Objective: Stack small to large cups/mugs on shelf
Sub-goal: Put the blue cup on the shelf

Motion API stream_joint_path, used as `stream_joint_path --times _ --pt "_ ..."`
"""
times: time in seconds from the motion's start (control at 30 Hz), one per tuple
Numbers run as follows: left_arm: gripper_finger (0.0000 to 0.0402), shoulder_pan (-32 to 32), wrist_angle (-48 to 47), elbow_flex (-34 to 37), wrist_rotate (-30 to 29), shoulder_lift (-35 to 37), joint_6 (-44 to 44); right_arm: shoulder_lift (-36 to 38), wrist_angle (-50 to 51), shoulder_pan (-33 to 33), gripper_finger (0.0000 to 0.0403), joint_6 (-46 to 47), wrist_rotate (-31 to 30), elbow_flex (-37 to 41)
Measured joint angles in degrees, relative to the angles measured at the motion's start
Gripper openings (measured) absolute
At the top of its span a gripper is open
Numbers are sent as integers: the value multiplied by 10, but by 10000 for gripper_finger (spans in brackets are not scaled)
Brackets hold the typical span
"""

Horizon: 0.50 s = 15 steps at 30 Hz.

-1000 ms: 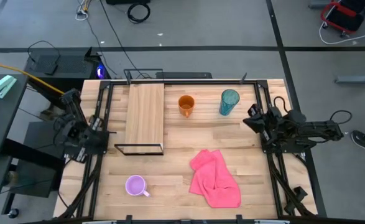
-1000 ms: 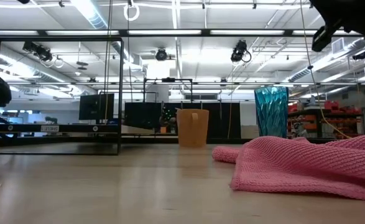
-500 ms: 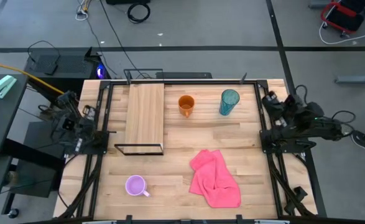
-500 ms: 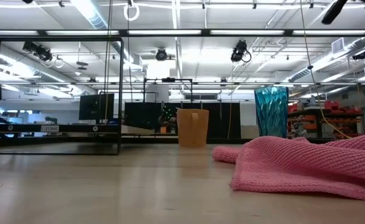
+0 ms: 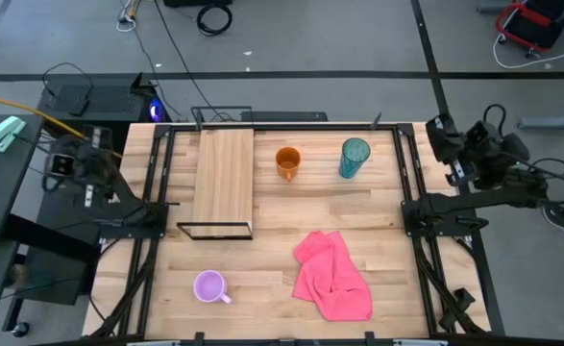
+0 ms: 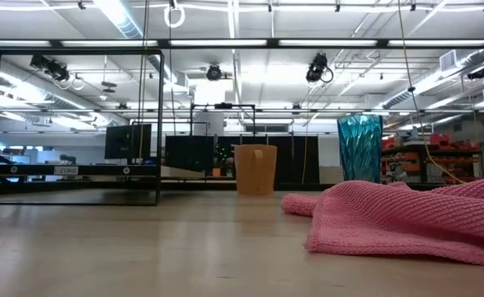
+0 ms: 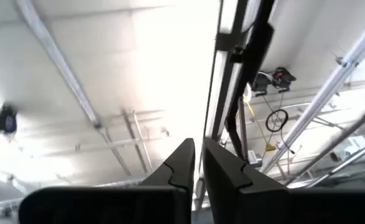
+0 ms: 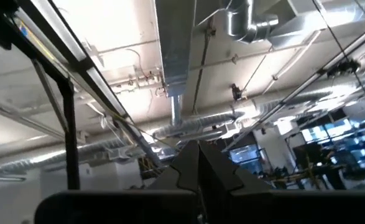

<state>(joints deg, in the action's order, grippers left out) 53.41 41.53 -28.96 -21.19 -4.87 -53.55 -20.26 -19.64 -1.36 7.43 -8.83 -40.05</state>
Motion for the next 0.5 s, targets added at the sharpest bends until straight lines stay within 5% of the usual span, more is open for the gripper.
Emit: stream_joint_path --times 0.23,0.5 --pt "44 0 -13 -118 -14 -90 -87 -102 115 0 16 -50 -84 -136" --pt "48 1 -27 -234 -245 -165 -149 -212 295 15 16 -23 -169 -274"
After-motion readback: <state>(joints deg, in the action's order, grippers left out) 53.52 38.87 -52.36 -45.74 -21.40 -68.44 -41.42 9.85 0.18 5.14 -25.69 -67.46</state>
